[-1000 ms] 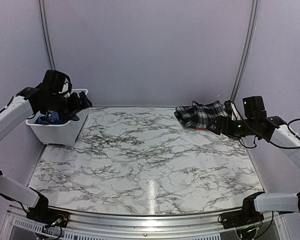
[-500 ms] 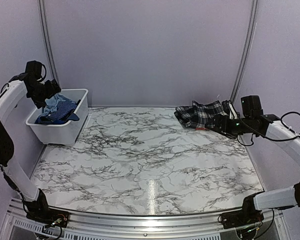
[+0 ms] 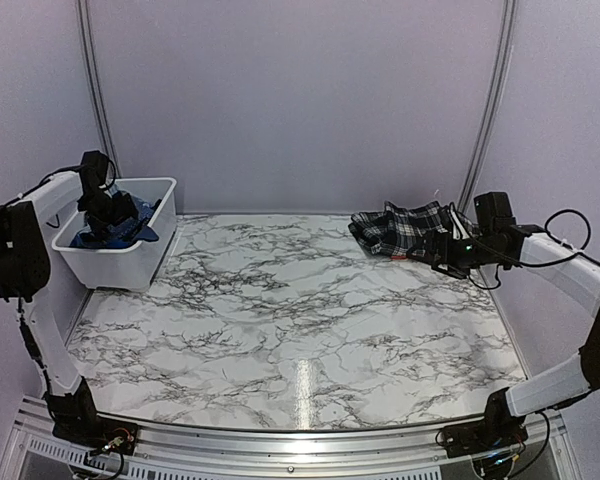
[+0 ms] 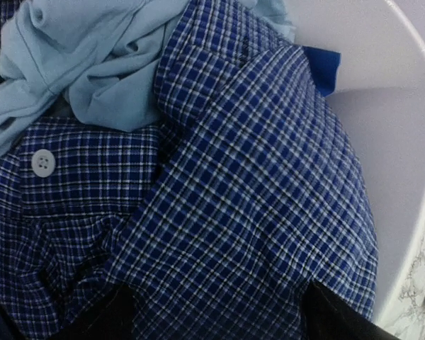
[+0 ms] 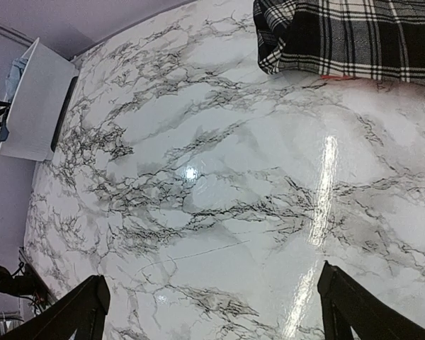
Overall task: Fold and stack the mixed laundry pile
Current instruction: Pick up the crumpled shirt from the center of the board, then place the crumpled shirt at the center of the board.
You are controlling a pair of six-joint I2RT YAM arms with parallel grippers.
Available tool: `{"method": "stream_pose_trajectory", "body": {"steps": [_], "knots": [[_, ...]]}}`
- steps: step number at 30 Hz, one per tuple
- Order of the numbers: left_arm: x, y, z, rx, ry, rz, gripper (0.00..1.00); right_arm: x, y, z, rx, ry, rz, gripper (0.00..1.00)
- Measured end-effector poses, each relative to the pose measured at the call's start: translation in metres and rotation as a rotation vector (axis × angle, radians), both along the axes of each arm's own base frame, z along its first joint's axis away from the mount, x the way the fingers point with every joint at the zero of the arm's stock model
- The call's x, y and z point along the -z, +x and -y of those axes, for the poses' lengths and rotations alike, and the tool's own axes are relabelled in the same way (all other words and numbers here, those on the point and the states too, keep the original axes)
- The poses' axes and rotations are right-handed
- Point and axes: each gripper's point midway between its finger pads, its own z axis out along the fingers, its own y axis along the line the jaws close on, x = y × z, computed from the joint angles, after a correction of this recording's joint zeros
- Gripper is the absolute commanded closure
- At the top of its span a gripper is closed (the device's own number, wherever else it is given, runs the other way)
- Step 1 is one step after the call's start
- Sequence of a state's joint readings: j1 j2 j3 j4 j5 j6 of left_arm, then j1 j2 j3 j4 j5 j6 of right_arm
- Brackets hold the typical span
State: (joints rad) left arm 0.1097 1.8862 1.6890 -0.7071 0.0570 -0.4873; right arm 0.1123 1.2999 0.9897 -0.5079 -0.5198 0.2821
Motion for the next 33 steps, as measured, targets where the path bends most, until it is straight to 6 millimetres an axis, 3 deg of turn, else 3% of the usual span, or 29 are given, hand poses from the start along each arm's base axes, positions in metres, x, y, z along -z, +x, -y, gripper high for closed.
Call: {"method": "stream_pose_trajectory", "body": {"steps": [3, 5, 6, 9, 13, 20, 23, 26, 33], "knots": [[0.02, 0.005, 0.002, 0.013, -0.015, -0.039, 0.6, 0.003, 0.004, 0.002, 0.0, 0.0, -0.009, 0.02], [0.024, 0.008, 0.003, 0.021, -0.021, -0.044, 0.9, 0.004, 0.006, 0.002, -0.004, 0.001, -0.011, 0.02], [0.023, 0.01, 0.003, 0.024, -0.021, -0.038, 1.0, 0.005, 0.006, 0.003, -0.006, 0.0, -0.01, 0.01], [0.002, 0.017, 0.002, 0.033, -0.014, 0.012, 1.0, 0.005, 0.006, 0.003, -0.011, 0.002, -0.008, 0.01], [-0.061, 0.026, -0.002, 0.028, 0.02, 0.155, 1.0, 0.002, 0.006, 0.001, -0.019, 0.01, -0.004, 0.01], [-0.239, 0.018, -0.001, 0.01, 0.048, 0.581, 1.0, -0.001, 0.006, -0.003, -0.037, 0.032, 0.001, 0.02], [-0.293, 0.008, 0.005, 0.014, 0.023, 0.729, 1.0, -0.004, 0.006, -0.003, -0.039, 0.039, 0.009, 0.02], [-0.334, 0.002, 0.012, 0.025, -0.012, 0.848, 1.0, -0.008, 0.005, -0.004, -0.044, 0.046, 0.023, 0.02], [-0.409, -0.011, 0.028, 0.063, -0.105, 1.084, 1.0, -0.018, 0.004, -0.006, -0.045, 0.066, 0.05, 0.01]]}}
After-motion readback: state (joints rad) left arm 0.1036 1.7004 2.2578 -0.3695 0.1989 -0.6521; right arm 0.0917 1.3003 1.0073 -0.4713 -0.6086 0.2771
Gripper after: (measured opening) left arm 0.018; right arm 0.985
